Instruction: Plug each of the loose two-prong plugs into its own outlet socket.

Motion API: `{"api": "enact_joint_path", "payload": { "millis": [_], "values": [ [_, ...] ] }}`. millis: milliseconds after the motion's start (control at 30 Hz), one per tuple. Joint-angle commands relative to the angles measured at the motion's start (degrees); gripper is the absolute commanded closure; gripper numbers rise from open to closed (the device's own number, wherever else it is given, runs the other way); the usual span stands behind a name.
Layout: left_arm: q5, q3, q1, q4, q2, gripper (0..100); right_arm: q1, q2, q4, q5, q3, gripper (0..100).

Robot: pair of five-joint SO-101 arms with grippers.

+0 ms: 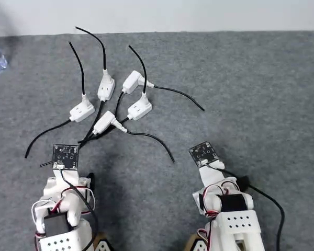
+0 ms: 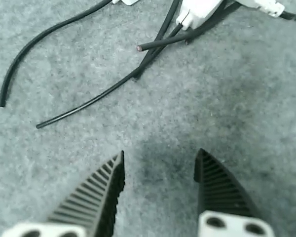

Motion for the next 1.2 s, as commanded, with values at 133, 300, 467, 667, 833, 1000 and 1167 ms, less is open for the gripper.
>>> {"api": "enact_joint_path", "payload": {
  "millis": [133, 300, 467, 667, 833, 1000, 1167],
  "values": [
    [-0.53, -0.48, 0.09, -0.09, -0.97, 79, 1.1, 0.13, 0.4, -1.93, -0.09, 50.3],
    [-0.44, -0.48, 0.18, -0.09, -1.05, 79, -1.27, 0.04, 0.4, -6.24, -0.09, 50.3],
    [-0.44, -0.48, 0.18, -0.09, -1.05, 79, -2.33, 0.04, 0.31, -10.73, -0.09, 50.3],
    [-0.53, -0.48, 0.18, -0.09, -1.05, 79, -2.59, -3.65, 1.27, -12.92, 0.62, 50.3],
    [-0.53, -0.48, 0.18, -0.09, -1.05, 79, -2.59, -9.54, 4.35, -12.92, 2.02, 50.4],
    [-0.53, -0.48, 0.18, -0.09, -1.05, 79, -2.59, -17.54, 8.13, -12.92, 3.78, 50.4],
    [-0.53, -0.48, 0.18, -0.09, -1.05, 79, -2.42, -28.88, 10.24, -12.92, 6.51, 50.4]
  ]
}}
